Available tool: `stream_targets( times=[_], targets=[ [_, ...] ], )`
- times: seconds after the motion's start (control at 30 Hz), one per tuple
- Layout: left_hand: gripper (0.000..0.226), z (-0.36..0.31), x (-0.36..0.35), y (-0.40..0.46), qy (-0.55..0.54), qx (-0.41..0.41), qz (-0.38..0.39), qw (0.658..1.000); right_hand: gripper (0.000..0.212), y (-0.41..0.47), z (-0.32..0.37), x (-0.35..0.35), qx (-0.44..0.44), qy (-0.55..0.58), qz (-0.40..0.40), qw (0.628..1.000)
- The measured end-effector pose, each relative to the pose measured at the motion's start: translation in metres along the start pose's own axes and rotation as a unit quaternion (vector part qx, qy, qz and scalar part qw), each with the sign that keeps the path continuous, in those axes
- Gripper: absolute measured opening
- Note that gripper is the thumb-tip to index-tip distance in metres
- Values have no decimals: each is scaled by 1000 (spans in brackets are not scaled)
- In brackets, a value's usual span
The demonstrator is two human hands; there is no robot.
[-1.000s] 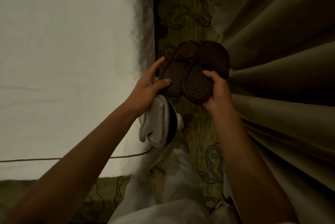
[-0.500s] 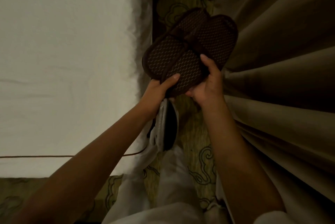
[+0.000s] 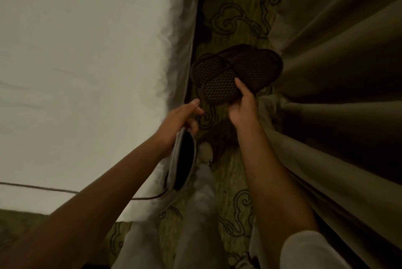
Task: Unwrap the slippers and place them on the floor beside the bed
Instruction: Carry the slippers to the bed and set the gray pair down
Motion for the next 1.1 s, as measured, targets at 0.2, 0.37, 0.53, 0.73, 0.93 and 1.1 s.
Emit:
stream_targets(
  times=[0.2,0.37,0.53,0.73,0.93,1.1],
  targets=[
    [38,-14,5,-11,-18,16,-25,999,70,-28,-66,95,-137,-181,-145,963],
    [29,-44,8,-38,-8,-10,-111,994,43,-72,-36,52,-95,-228,-89,965],
    [29,-88,32,-85,4,-53,-162,985,52,-160,3,-85,-35,-307,136,941],
    [39,-111,116,-180,-56,-99,-282,953,46,-312,-26,-189,54,-565,331,754],
    [45,-58,245,-299,-132,-161,-358,910,35,-417,-154,-235,268,-639,354,628],
    [49,13,359,-442,-65,-244,-309,917,24,-506,-288,-277,282,-533,379,702]
  ],
)
Point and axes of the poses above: each hand's wrist, its own y-axis towards the middle knuckle, its own x-axis out of the back of the hand, z = x × y, the point moved 6 cm from there along y, towards the middle knuckle, and after that the axes turned 3 degrees about y, right-handed, at the moved point
